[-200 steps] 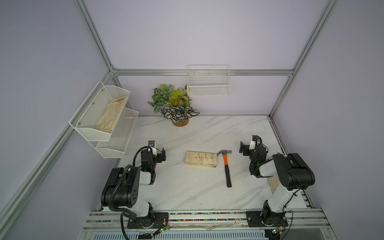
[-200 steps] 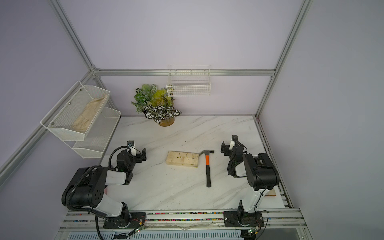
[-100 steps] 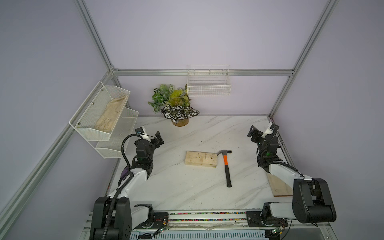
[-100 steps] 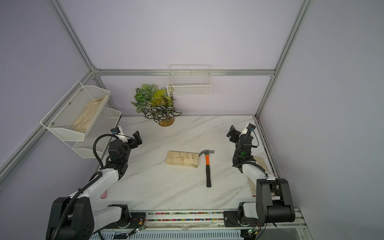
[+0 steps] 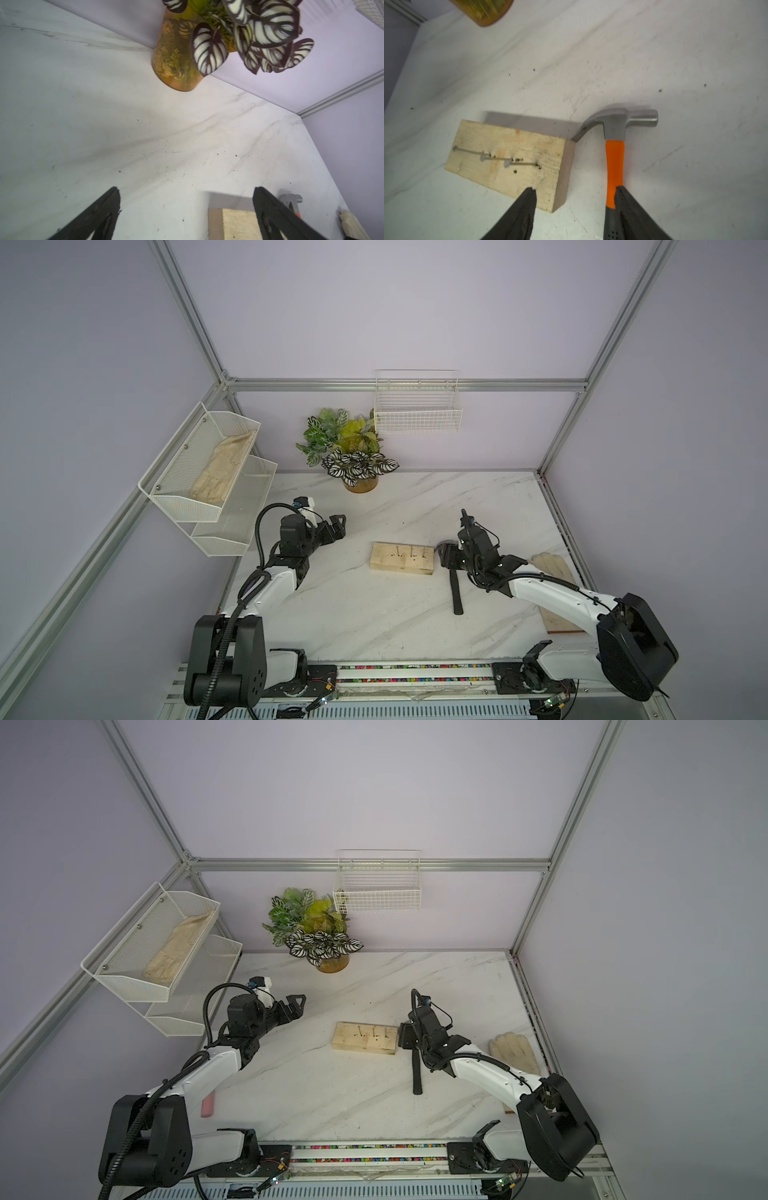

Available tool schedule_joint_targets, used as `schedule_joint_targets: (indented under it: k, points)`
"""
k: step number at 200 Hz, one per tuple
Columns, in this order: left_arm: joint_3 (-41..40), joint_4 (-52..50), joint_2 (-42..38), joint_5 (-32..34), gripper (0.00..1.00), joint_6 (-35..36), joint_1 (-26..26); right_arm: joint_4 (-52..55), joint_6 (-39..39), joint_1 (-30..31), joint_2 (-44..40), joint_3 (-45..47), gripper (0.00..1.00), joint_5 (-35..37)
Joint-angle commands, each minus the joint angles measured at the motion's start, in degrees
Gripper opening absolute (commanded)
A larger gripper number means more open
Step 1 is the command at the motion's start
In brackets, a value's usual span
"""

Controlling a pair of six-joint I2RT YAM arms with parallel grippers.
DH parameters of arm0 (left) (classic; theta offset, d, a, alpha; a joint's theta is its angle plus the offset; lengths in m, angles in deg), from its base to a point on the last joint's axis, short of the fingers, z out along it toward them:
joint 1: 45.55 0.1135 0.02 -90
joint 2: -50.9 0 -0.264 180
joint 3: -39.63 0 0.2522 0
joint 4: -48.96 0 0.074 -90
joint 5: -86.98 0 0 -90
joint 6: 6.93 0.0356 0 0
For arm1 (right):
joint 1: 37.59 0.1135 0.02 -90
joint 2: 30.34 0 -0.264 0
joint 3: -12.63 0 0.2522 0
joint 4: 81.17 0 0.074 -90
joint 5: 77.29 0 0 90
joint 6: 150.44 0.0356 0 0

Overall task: Use a claw hammer to pull out a nail
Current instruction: Pick up the hammer at the center of the board.

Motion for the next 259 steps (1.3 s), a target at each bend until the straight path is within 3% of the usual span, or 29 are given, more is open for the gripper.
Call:
schedule_joint_targets:
  k: [1, 19, 56, 91, 152, 187, 211, 259]
  points:
    - [4.0, -0.4, -2.7, -2.8, 1.0, 2.0, -2.8, 10.2, 3.6, 2.1, 1.7, -0.8, 0.56, 3.1]
    - [3.6, -1.1, -4.8, -2.6, 1.0, 3.6, -5.4, 9.6, 4.1, 2.4, 1.8, 1.0, 0.49, 1.4]
    - [3.2, -2.8, -7.8, -1.2, 1.0, 6.6, -9.3, 13.5, 5.5, 3.1, 4.6, 1.4, 0.55, 4.1]
    - [4.2, -3.1, -7.2, -1.7, 1.0, 9.2, -12.7, 10.8, 5.4, 3.1, 8.2, 2.1, 0.55, 2.2]
    - [7.1, -3.4, -3.4, -2.1, 1.0, 10.1, -18.6, 7.9, 5.5, 3.2, 11.7, 2.4, 0.29, 3.1]
    - [10.4, -2.9, 0.4, -2.6, 1.0, 9.7, -23.2, 6.8, 5.5, 3.2, 9.4, 2.4, 0.08, 4.8]
    - [12.5, -2.0, 3.5, 0.3, 1.0, 7.2, -26.7, 6.1, 4.7, 3.2, 6.3, 2.8, 0.0, 5.9]
    - [20.2, -1.8, 14.9, 0.1, 1.0, 1.0, -33.7, 4.3, 5.1, 3.2, -1.0, 5.2, 0.0, 7.8]
